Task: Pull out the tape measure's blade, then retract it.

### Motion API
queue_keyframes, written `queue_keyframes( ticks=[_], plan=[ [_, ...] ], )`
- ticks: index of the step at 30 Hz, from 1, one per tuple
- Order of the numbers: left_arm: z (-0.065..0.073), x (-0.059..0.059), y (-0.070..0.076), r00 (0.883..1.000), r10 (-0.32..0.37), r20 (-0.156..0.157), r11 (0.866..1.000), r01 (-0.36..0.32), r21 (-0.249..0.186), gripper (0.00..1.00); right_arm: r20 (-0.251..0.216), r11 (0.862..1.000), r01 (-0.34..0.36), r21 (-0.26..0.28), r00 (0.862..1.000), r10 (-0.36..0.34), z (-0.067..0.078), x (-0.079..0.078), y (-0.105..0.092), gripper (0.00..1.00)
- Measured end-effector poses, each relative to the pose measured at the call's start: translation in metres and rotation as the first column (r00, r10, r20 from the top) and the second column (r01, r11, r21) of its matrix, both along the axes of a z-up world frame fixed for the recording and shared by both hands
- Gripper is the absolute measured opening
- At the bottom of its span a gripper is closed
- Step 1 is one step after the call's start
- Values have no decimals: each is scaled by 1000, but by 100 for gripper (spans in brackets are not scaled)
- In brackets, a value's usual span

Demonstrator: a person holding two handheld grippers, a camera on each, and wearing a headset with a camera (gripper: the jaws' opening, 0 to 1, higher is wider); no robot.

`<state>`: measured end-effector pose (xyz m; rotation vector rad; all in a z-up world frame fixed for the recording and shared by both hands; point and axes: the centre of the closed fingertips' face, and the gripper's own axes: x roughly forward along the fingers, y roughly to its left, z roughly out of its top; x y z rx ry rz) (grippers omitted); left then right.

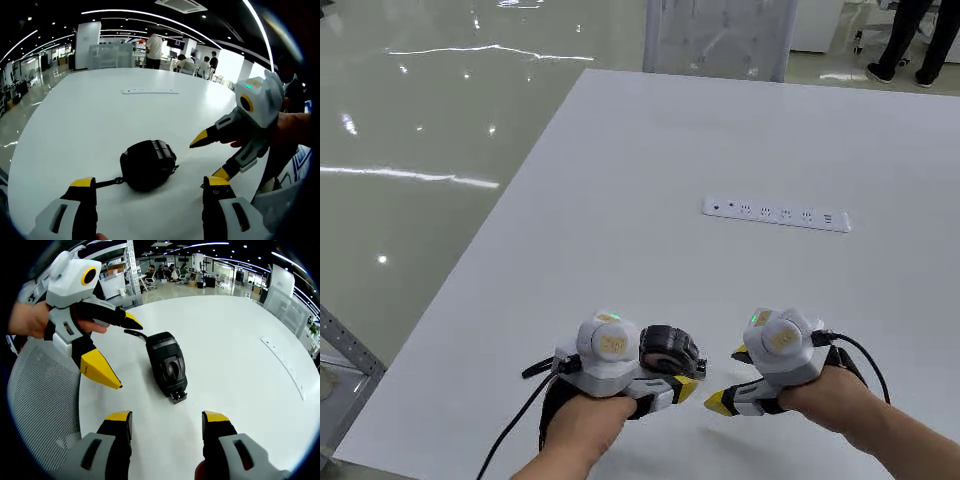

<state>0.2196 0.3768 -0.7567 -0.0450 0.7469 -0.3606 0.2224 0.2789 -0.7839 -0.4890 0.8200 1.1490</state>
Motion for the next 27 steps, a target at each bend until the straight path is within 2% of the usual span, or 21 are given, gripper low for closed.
queue_keyframes(
  ticks=[4,11,19,24,27],
  plan=[
    [2,-9,0,1000,-10,-8,1000,10,9,86,6,998,45,32,999,-45,12,-4,-4,58],
    [15,-19,-1,999,-42,19,999,42,31,89,27,995,83,53,996,-85,26,-12,-18,64],
    [25,-32,5,998,-47,30,998,45,47,91,48,987,129,90,990,-134,48,-21,-31,67],
    [33,-40,9,997,-65,47,997,63,49,93,44,979,167,118,984,-173,56,-32,-39,71],
    [37,-47,9,996,-80,47,996,78,48,93,37,972,195,132,979,-202,61,-40,-45,73]
  ],
)
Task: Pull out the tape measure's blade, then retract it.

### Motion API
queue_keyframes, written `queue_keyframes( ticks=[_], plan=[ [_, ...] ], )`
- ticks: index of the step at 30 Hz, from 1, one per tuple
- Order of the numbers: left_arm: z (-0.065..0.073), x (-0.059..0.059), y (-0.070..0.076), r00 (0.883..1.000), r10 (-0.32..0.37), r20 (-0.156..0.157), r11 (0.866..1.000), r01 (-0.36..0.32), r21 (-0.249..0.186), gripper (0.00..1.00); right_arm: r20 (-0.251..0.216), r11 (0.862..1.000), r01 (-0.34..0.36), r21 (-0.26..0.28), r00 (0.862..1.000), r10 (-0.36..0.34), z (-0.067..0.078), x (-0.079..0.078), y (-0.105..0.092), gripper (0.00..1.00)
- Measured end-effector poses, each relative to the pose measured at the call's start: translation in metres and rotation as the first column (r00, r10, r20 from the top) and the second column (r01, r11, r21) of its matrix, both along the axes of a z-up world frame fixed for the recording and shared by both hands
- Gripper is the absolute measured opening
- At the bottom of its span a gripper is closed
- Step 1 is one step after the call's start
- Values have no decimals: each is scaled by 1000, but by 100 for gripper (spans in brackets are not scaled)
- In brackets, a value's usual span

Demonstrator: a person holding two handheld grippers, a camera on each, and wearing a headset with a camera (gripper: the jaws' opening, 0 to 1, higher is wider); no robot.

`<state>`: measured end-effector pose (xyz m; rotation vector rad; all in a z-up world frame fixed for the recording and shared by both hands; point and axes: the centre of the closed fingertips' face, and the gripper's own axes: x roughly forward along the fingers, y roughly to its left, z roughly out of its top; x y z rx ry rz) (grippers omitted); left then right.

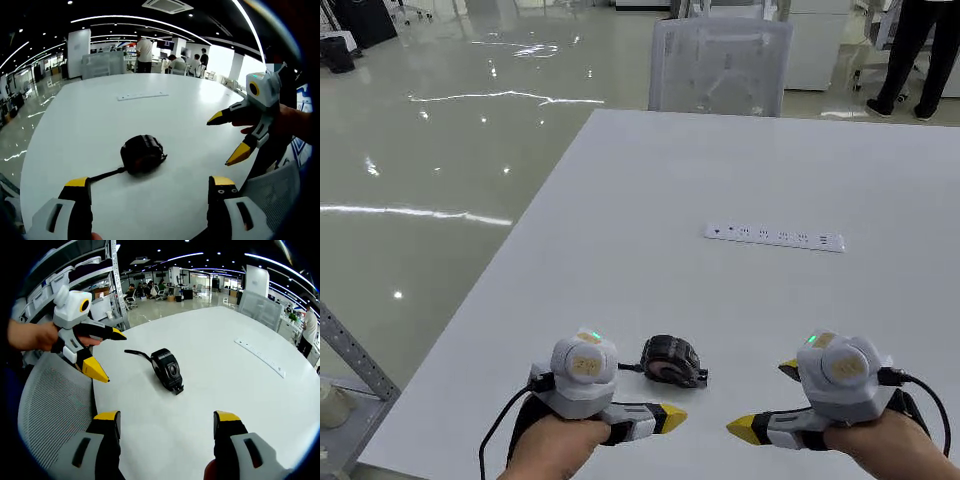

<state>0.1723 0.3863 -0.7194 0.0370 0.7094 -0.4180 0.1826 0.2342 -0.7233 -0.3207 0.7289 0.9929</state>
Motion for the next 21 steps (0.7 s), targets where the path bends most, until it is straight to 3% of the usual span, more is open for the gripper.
queue_keyframes(
  ticks=[21],
  plan=[
    [14,-35,0,997,-77,13,997,77,4,99,-10,991,114,76,994,-113,32,-37,-23,86]
  ],
)
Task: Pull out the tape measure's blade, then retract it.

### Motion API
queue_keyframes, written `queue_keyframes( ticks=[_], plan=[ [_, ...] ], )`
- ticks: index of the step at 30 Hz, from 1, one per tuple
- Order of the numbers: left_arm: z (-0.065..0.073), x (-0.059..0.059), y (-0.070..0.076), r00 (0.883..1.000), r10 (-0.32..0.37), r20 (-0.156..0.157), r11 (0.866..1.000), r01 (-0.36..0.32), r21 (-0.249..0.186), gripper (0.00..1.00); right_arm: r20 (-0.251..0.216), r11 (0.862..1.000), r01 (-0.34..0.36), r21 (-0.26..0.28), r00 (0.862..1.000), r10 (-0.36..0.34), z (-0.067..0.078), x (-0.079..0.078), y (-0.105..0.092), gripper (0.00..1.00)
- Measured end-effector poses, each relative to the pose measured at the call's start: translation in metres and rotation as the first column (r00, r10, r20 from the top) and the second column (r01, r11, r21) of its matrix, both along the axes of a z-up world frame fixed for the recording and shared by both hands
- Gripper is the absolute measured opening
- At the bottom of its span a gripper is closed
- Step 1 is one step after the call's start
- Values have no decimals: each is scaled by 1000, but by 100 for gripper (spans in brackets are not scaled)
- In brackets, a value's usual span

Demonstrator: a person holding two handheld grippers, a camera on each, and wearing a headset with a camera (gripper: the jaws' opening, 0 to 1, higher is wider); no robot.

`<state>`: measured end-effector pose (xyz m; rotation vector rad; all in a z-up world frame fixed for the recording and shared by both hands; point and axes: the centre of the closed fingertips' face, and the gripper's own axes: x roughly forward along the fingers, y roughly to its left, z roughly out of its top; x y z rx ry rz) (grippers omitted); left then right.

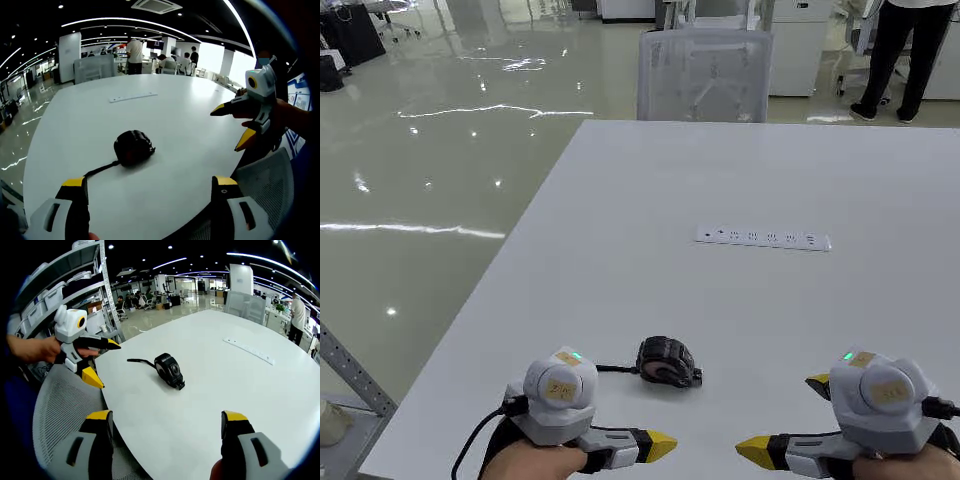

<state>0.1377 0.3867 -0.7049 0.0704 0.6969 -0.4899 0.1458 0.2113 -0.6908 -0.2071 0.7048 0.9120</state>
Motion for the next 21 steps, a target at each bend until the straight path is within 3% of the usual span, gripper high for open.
queue_keyframes(
  ticks=[10,21],
  plan=[
    [5,-11,6,1000,-23,-4,1000,23,-9,100,1,1000,17,-3,1000,-17,15,-13,-13,93],
    [12,-20,26,1000,-23,17,999,22,27,100,17,1000,14,-17,1000,-14,33,-28,-34,100]
  ],
)
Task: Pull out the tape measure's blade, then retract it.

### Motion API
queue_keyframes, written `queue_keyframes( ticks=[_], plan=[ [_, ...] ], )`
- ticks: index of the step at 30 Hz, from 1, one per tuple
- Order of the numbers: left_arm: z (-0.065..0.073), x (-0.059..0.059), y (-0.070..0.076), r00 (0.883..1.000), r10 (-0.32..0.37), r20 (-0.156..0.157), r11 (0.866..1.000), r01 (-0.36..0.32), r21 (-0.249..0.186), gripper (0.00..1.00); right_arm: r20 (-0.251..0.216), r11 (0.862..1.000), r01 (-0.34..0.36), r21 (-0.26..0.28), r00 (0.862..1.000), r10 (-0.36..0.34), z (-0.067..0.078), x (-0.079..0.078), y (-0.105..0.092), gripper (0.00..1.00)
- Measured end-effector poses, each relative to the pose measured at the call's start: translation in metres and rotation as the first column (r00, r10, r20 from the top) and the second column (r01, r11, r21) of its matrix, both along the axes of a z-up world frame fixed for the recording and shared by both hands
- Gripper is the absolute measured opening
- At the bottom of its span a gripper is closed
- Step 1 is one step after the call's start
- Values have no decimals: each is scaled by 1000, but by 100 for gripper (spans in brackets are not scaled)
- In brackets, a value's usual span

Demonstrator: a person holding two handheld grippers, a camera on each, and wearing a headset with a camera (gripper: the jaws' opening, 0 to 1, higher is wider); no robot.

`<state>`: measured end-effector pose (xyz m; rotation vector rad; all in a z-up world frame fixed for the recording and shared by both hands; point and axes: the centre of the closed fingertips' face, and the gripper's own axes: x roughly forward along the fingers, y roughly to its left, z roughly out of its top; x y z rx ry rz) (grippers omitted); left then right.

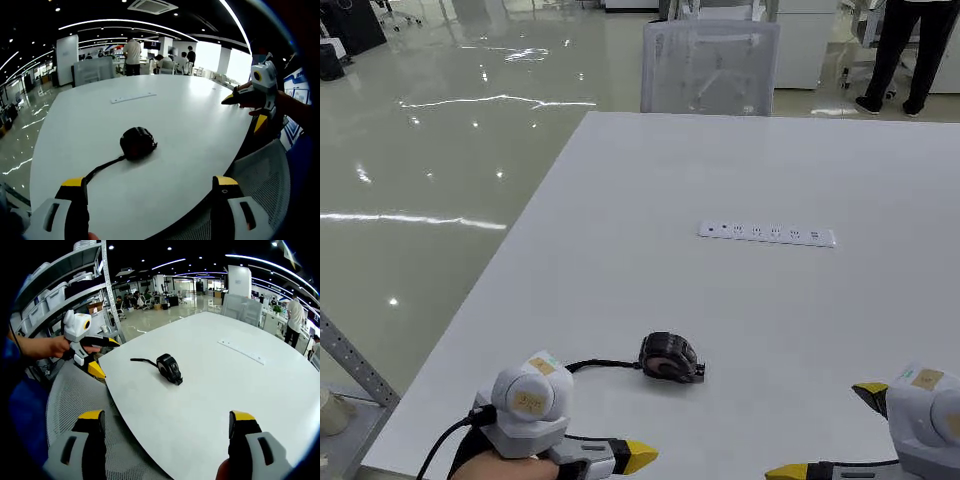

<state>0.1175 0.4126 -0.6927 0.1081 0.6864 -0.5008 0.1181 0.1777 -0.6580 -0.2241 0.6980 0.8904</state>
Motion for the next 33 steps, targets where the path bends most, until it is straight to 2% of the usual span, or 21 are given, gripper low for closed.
queue_keyframes(
  ticks=[10,15,19,25,30,33],
  plan=[
    [9,-11,21,1000,-17,1,1000,17,24,100,24,1000,18,0,1000,-18,15,0,-19,100],
    [18,-18,29,1000,-25,10,999,25,27,100,32,1000,4,4,999,-4,21,-7,-23,100],
    [23,-25,35,999,-43,2,998,42,35,100,41,1000,-2,-2,999,2,26,-12,-29,100],
    [35,-31,45,999,-45,17,998,44,33,100,49,1000,1,-5,999,-1,33,-16,-40,100],
    [39,-36,55,998,-60,16,998,59,34,100,53,1000,1,-17,999,-1,36,-23,-48,100],
    [39,-39,66,998,-64,11,997,64,39,100,53,1000,3,-22,999,-2,37,-26,-51,100]
  ],
)
